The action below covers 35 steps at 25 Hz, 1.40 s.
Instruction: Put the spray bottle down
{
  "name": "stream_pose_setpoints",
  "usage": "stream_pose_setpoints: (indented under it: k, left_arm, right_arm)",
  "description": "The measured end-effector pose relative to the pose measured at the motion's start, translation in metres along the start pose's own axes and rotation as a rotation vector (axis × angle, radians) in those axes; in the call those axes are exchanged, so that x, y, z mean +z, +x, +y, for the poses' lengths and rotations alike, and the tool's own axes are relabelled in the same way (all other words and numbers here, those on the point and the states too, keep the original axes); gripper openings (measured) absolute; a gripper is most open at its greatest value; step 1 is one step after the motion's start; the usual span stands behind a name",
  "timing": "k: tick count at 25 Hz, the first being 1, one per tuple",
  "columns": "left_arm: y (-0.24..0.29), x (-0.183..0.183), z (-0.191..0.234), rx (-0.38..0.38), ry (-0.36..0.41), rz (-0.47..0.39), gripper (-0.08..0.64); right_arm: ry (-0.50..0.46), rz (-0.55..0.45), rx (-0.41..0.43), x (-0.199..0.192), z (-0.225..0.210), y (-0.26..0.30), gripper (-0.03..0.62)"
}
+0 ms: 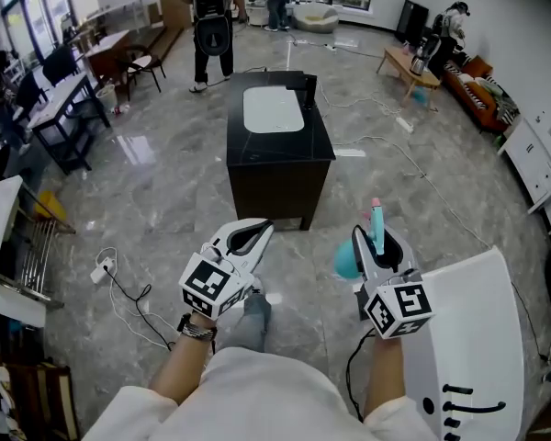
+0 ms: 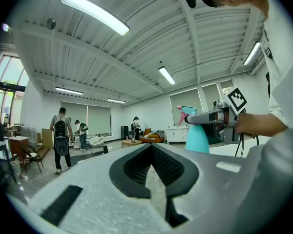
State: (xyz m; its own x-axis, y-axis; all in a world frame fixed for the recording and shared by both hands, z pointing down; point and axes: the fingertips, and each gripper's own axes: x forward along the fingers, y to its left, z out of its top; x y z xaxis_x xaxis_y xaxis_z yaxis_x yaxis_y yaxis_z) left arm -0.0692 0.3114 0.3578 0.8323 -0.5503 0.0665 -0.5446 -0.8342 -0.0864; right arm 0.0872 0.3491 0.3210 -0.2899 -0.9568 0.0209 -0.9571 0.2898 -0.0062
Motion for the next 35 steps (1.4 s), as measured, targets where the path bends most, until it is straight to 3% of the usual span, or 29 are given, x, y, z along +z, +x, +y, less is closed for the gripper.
stream_pose_setpoints:
  k: [9,17,35]
  left_arm:
    - [0.061,-0.010,0.075,-0.001,-0.013,-0.012,0.006]
    - [0.130,-0.017,0.160,-0.026,0.031,0.029,0.006]
    - [0.250,-0.031,0.310,-0.075,0.001,0.044,0.006]
  right_arm:
    - [-0.014,0.010,-0.014,-0.003,-0.033,0.085,0.141]
    - [-0.001,0.010,-0.034,0.002,-0.069,0.184,0.141]
    - [0.000,0.010,-0.091,0.007,-0.142,0.372,0.141]
